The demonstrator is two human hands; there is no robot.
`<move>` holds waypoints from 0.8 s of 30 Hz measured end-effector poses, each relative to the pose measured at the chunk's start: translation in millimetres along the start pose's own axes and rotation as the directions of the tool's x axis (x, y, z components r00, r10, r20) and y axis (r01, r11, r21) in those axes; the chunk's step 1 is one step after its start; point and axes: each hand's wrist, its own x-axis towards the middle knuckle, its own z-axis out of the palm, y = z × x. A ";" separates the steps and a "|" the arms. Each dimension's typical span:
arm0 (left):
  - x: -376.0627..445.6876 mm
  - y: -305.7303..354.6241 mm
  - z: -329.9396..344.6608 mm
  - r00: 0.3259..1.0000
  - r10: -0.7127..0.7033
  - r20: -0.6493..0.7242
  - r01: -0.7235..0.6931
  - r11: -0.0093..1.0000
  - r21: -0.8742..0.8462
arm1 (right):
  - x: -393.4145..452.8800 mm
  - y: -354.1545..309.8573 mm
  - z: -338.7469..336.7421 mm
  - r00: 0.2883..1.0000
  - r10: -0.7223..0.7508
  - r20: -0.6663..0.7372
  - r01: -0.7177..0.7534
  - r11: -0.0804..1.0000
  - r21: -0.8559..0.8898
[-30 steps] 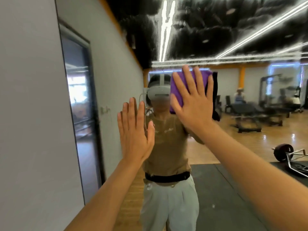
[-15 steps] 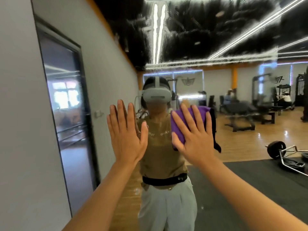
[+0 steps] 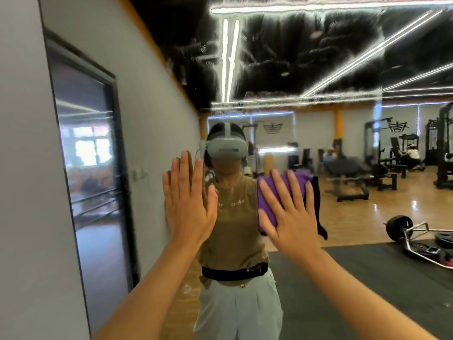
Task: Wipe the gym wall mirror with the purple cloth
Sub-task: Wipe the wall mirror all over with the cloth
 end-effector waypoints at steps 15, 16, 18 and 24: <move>-0.6 34.8 14.8 0.993 -0.090 0.072 0.090 0.996 0.007 | 123.1 54.9 -18.6 0.991 0.121 -0.052 -0.121 0.993 0.009; -0.9 37.8 14.5 0.994 -0.081 0.068 0.082 0.997 -0.007 | 103.3 52.7 -16.9 0.991 0.123 -0.049 -0.122 0.992 0.013; -0.8 44.9 14.2 0.996 -0.050 0.072 0.053 0.998 -0.034 | 52.3 49.0 -13.0 0.994 0.106 -0.021 -0.105 0.994 0.024; -2.4 65.3 21.2 0.992 0.002 0.124 0.005 0.998 -0.058 | -39.1 55.1 -7.6 0.996 0.012 0.092 -0.010 1.000 -0.019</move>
